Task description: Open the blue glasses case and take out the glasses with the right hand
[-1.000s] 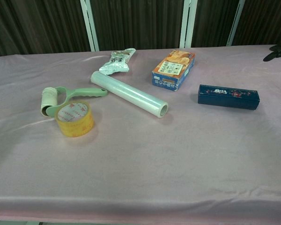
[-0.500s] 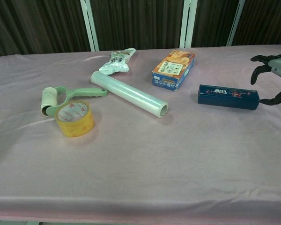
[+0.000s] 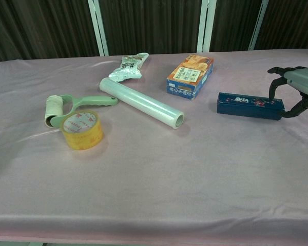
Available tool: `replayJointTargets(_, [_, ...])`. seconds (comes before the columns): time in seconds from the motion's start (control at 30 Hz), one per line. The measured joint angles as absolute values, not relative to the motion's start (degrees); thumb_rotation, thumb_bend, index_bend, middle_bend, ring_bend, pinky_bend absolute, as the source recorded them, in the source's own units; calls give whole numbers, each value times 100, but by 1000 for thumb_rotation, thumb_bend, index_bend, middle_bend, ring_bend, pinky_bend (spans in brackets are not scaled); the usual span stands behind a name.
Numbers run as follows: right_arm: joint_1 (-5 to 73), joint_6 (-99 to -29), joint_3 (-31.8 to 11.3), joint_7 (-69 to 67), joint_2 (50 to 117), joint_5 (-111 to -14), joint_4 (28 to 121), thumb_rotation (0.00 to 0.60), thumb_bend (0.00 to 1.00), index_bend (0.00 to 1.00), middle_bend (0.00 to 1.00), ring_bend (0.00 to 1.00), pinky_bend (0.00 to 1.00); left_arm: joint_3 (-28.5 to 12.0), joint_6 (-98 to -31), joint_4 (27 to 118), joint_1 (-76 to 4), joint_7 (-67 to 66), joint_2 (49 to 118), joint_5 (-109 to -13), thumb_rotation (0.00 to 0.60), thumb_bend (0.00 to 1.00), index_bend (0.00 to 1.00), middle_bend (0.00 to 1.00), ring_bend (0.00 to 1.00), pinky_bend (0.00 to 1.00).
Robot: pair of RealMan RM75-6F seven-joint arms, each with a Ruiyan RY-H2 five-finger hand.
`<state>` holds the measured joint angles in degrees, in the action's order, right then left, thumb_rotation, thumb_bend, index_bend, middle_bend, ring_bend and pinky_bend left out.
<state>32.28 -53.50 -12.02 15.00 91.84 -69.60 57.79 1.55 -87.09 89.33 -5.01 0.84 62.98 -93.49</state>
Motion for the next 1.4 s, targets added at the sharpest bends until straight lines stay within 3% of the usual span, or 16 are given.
replayJointTargets(0.33, [3276,-5287,-1165,1632,9213,-6811,5751,600,484,562,29,0,0,155,-8728,8923,-493,85,6301,-9357,600,429,0,39,23,42])
replayJointTargets(0.7, [3282,-5350,-1164,1678,9151,-6728,5780,600,664,604,46,0,0,160,-8747,8914,-484,93,6304,-9373,600,429,0,39,23,42])
replayJointTargets(1.07, [3538,-5147,-1408,2054,9177,-6283,5553,600,703,614,51,0,0,155,-8674,8935,-504,-38,6334,-9339,600,428,0,39,24,43])
replayJointTargets(1.13, [3651,-5049,-1526,2152,9239,-6092,5383,600,703,598,51,0,0,149,-8649,8950,-512,-79,6343,-9315,600,429,0,39,25,43])
replayJointTargets(1.23, [3870,-4863,-1753,2343,9365,-5699,5024,600,695,492,53,0,0,128,-8608,8969,-525,-147,6357,-9258,600,429,0,40,25,43])
replayJointTargets(1.3, [4016,-4723,-1892,2504,9447,-5414,4777,600,618,387,47,0,0,116,-8563,8980,-539,-183,6366,-9221,600,429,0,40,25,43])
replayJointTargets(1.4, [4207,-4526,-2073,2688,9527,-5086,4581,600,521,329,33,0,0,102,-8503,8996,-565,-215,6372,-9176,600,429,0,40,26,43])
